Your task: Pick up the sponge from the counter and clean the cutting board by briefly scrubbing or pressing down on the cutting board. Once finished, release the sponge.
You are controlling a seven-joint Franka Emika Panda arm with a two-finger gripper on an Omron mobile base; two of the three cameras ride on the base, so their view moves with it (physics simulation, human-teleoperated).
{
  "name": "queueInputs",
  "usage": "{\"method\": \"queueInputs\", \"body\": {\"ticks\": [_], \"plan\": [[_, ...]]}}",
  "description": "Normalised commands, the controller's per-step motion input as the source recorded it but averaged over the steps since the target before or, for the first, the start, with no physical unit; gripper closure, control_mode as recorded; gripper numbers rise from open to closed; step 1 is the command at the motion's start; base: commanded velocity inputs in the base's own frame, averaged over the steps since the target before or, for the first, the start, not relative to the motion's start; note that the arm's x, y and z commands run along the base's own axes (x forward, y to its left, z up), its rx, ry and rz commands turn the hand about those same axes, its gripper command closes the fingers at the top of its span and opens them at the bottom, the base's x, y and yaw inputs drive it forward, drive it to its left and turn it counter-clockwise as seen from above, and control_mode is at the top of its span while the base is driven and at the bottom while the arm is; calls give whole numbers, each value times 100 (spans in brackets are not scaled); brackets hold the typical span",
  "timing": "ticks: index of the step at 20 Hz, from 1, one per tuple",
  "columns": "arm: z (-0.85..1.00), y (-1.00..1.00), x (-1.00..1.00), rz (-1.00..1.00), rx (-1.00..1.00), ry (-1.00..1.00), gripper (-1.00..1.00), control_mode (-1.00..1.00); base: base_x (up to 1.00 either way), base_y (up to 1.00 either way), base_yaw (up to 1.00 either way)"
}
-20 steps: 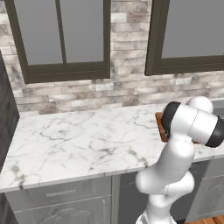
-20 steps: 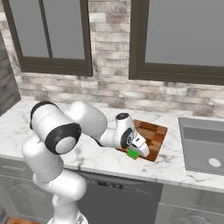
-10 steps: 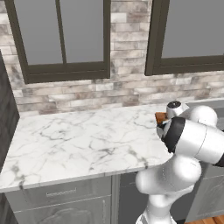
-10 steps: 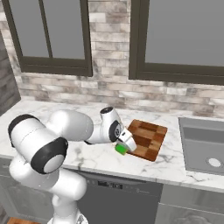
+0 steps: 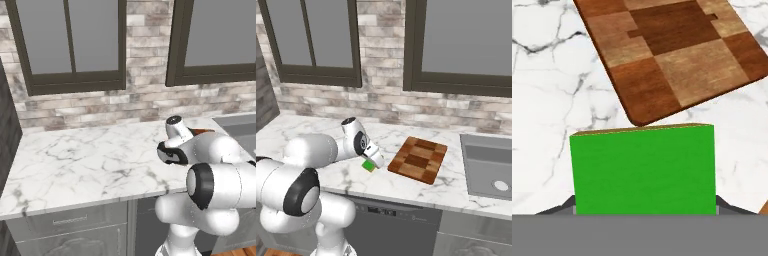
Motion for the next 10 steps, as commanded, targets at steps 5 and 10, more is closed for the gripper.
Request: {"method": "queueInputs", "body": {"ticks": [5, 10], "plan": [[0, 88, 24, 0, 0, 3, 100, -100, 0, 0, 0], [-7, 65, 38, 0, 0, 5, 100, -100, 0, 0, 0]]}}
